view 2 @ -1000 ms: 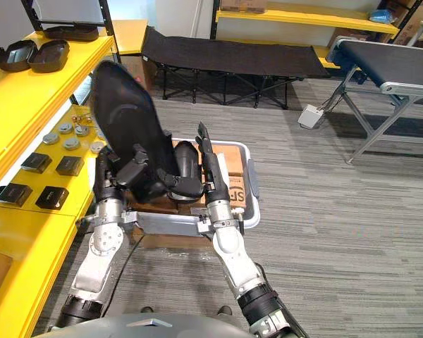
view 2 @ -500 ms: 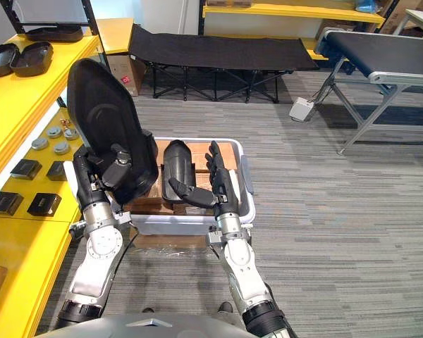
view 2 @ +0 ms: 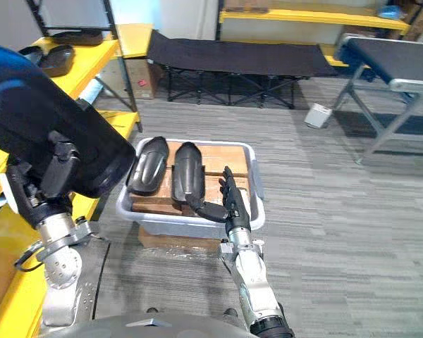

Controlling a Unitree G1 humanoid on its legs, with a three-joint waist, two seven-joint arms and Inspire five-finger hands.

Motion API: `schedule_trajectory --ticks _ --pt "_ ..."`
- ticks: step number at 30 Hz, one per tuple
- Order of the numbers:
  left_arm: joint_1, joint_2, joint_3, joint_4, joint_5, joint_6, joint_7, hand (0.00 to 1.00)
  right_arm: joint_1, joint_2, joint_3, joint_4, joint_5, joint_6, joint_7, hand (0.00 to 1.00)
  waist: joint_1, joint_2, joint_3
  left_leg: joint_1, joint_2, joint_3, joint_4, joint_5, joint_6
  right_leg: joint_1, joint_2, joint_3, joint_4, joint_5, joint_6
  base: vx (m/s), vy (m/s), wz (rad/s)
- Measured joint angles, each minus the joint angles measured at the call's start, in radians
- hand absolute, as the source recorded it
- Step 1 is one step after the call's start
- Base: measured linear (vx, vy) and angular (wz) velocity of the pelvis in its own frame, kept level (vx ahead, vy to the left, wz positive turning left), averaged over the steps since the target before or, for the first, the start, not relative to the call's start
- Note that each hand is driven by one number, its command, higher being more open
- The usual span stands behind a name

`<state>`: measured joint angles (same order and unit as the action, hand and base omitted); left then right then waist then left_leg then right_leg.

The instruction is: Walk over and take three plastic housings, then place them on the shelf

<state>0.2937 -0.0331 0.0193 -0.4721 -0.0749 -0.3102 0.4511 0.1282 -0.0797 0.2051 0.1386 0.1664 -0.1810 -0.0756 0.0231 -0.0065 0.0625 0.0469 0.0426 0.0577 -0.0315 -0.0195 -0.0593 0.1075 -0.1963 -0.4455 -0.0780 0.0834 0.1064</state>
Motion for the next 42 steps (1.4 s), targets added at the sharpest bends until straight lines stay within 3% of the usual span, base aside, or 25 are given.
schedule_trajectory --ticks 6,9,14,19,21,22,24,26,29,32,36,40,42 --pt "0.101 -0.021 0.162 -0.048 -0.075 -0.043 -0.093 0.00 -0.097 0.000 0.001 0.000 -0.003 0.012 0.012 1.00 0.087 0.004 0.002 -0.024 -0.002 -0.080 -0.008 0.029 0.003 0.027 0.005 -0.091 0.000 -0.003 -0.001 -0.01 -0.024 0.50" --pt "0.141 -0.032 0.217 -0.048 -0.126 -0.046 -0.131 0.00 -0.145 0.000 0.000 0.001 -0.004 0.012 0.034 1.00 0.113 0.000 0.001 -0.028 -0.011 -0.099 -0.009 0.034 0.006 0.035 -0.001 -0.104 0.000 -0.005 0.001 -0.01 0.019 0.21" --pt "0.158 -0.037 0.231 -0.048 -0.187 -0.059 -0.247 0.00 -0.166 0.001 0.007 0.001 -0.004 0.014 0.075 1.00 0.124 -0.010 -0.002 -0.039 -0.026 -0.116 -0.013 0.040 0.006 0.035 -0.014 -0.124 0.000 -0.012 0.009 -0.02 0.027 0.13" --pt "0.162 -0.038 0.217 -0.048 -0.227 -0.059 -0.313 0.00 -0.166 -0.001 0.027 0.001 -0.001 0.022 0.099 1.00 0.123 -0.014 -0.004 -0.047 -0.028 -0.119 -0.007 0.029 0.013 0.036 -0.015 -0.142 0.027 -0.032 0.003 0.00 0.004 0.08" --pt "0.155 -0.037 0.201 -0.048 -0.228 -0.058 -0.321 0.00 -0.164 0.000 0.025 0.001 0.000 0.023 0.098 1.00 0.095 -0.015 -0.003 -0.079 -0.009 -0.049 0.022 0.019 0.024 0.050 -0.021 -0.200 0.034 -0.041 0.013 -0.01 0.002 0.81" --pt "0.143 -0.037 0.179 -0.048 -0.228 -0.058 -0.337 0.00 -0.154 -0.003 0.007 0.001 0.000 0.023 0.092 1.00 0.080 -0.014 -0.002 -0.101 0.016 0.033 0.049 0.024 0.026 0.063 -0.028 -0.249 0.050 -0.044 0.015 0.01 0.033 1.18" --pt "0.139 -0.036 0.158 -0.048 -0.228 -0.059 -0.372 0.00 -0.138 -0.005 -0.017 0.004 -0.002 0.025 0.077 1.00 0.098 -0.003 0.004 -0.097 0.013 0.029 0.040 0.057 0.014 0.074 -0.041 -0.281 0.082 -0.048 0.016 0.03 0.089 0.88" --pt "0.139 -0.035 0.152 -0.048 -0.229 -0.059 -0.387 0.00 -0.138 -0.004 -0.019 0.004 -0.004 0.024 0.069 1.00 0.106 0.002 0.010 -0.078 -0.014 -0.008 -0.011 0.082 0.027 0.077 -0.071 -0.287 0.127 -0.064 0.020 0.05 0.135 0.57" --pt "0.136 -0.022 0.143 -0.048 -0.234 -0.059 -0.434 0.00 -0.130 -0.005 -0.028 0.003 -0.004 0.024 0.065 1.00 0.097 0.026 0.024 -0.066 -0.035 -0.092 -0.048 0.094 0.049 0.059 -0.116 -0.198 0.268 -0.082 -0.003 0.05 0.111 0.89" --pt "0.133 0.032 0.135 -0.048 -0.247 -0.060 -0.500 0.00 -0.107 0.005 -0.037 0.002 -0.005 0.024 0.059 1.00 0.088 0.014 0.027 -0.072 -0.061 -0.182 -0.051 0.116 0.071 0.032 -0.140 -0.061 0.401 -0.086 -0.008 0.12 0.048 0.95" --pt "0.133 0.029 0.138 -0.045 -0.280 -0.060 -0.504 0.00 -0.111 0.004 -0.037 0.002 -0.043 0.022 0.084 1.00 0.092 -0.002 0.032 -0.088 -0.093 -0.195 -0.037 0.133 0.068 0.056 -0.119 -0.033 0.339 -0.164 -0.042 0.09 -0.039 0.24" --pt "0.131 0.032 0.104 -0.045 -0.276 -0.060 -0.504 0.00 -0.112 -0.005 -0.044 0.001 -0.042 0.021 0.093 1.00 0.086 0.008 0.040 -0.112 -0.090 -0.139 -0.013 0.135 0.064 0.070 -0.105 -0.027 0.276 -0.167 -0.018 0.00 -0.047 -0.08" --pt "0.130 0.033 0.091 -0.045 -0.272 -0.060 -0.503 0.00 -0.111 -0.005 -0.046 -0.012 -0.040 0.021 0.092 1.00 0.078 0.008 0.044 -0.120 -0.084 -0.133 -0.018 0.134 0.050 0.066 -0.100 -0.028 0.267 -0.191 0.014 -0.06 -0.072 -0.11"
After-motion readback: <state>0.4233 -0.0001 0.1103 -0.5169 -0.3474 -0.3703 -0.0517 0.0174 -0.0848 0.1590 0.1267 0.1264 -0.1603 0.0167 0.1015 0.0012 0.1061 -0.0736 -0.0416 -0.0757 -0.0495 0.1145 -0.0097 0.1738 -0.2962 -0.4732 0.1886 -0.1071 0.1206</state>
